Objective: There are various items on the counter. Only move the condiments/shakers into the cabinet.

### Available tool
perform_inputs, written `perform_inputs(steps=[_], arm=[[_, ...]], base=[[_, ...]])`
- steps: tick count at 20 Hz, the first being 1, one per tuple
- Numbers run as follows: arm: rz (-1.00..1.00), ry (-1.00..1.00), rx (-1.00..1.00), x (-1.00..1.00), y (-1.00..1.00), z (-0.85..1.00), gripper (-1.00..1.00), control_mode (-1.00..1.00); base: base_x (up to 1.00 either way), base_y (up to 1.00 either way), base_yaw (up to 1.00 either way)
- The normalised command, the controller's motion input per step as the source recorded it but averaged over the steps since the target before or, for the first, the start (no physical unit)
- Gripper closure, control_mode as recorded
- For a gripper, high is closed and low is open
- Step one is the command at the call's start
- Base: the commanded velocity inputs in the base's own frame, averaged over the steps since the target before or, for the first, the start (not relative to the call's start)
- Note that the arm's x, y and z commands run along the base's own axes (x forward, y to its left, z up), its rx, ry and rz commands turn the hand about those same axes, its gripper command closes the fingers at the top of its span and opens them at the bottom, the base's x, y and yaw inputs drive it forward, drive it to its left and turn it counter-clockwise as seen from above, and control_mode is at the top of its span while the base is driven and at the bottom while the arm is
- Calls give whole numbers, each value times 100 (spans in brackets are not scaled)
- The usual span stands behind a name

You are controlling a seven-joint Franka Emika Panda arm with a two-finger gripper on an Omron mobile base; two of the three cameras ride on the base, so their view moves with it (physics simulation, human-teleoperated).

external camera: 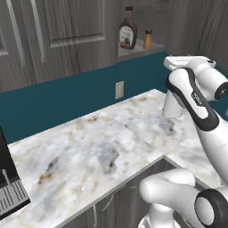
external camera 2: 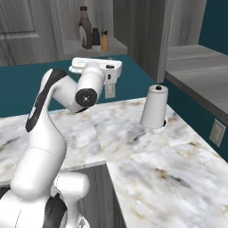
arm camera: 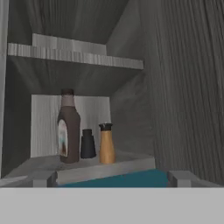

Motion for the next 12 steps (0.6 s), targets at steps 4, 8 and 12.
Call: perform_inputs(steps=[4, 8, 12], arm=[[0, 20, 1, -100, -11, 0, -100, -100], [0, 28, 2, -100, -12, 11, -100, -100], [-1, 43, 8, -100, -7, 66, -100, -100]], base=[[0, 0, 0], [0, 0, 0], [0, 0, 0]])
